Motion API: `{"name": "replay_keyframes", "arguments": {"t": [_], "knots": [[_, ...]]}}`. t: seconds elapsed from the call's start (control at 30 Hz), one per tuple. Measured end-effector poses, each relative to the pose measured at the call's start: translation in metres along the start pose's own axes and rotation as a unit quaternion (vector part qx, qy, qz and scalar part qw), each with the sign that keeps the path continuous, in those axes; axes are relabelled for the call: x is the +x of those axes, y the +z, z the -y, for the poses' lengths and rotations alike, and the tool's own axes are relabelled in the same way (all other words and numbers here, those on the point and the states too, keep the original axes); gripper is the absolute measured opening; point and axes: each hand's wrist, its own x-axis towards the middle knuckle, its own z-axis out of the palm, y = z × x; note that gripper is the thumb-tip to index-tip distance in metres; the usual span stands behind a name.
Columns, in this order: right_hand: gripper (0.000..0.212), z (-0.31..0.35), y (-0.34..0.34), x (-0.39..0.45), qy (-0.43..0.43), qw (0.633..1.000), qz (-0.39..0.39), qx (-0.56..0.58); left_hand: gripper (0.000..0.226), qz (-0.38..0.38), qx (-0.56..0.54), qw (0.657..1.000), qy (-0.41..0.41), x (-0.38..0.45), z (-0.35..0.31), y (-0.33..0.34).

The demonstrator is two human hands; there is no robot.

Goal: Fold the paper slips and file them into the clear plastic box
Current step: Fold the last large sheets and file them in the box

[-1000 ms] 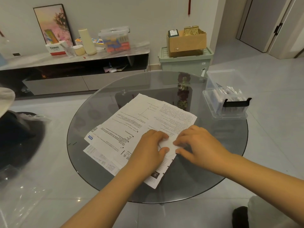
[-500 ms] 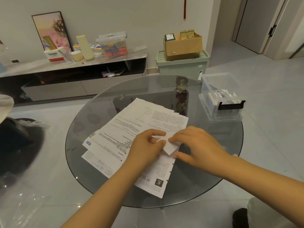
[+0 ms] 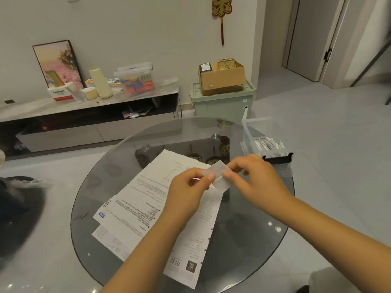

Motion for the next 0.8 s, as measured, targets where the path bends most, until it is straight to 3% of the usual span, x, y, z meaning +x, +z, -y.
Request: {"name": "replay_keyframes", "arguments": {"t": [0.13, 0.27, 0.53, 0.6, 0.7, 0.8], "knots": [[0.01, -0.01, -0.022, 0.013, 0.076, 0.995, -0.021, 0.069, 0.013, 0.013, -0.011, 1.0, 0.011, 0.02, -0.018, 0.015], [0.01, -0.028, -0.053, 0.028, 0.123, 0.985, -0.102, 0.067, 0.012, 0.035, -0.043, 0.997, 0.06, 0.047, -0.041, 0.037], [0.016, -0.064, -0.087, 0.048, 0.197, 0.961, -0.185, -0.062, 0.014, 0.091, 0.058, 0.985, 0.135, 0.087, -0.06, 0.079], [0.017, -0.07, -0.09, 0.05, 0.208, 0.955, -0.189, -0.096, 0.017, 0.125, 0.134, 0.962, 0.201, 0.094, -0.061, 0.088], [0.018, -0.075, -0.094, 0.052, 0.233, 0.947, -0.173, -0.138, 0.033, 0.174, 0.29, 0.884, 0.322, 0.105, -0.06, 0.1], [0.019, -0.082, -0.095, 0.055, 0.251, 0.942, -0.161, -0.153, 0.048, 0.231, 0.358, 0.815, 0.392, 0.116, -0.056, 0.115]]}}
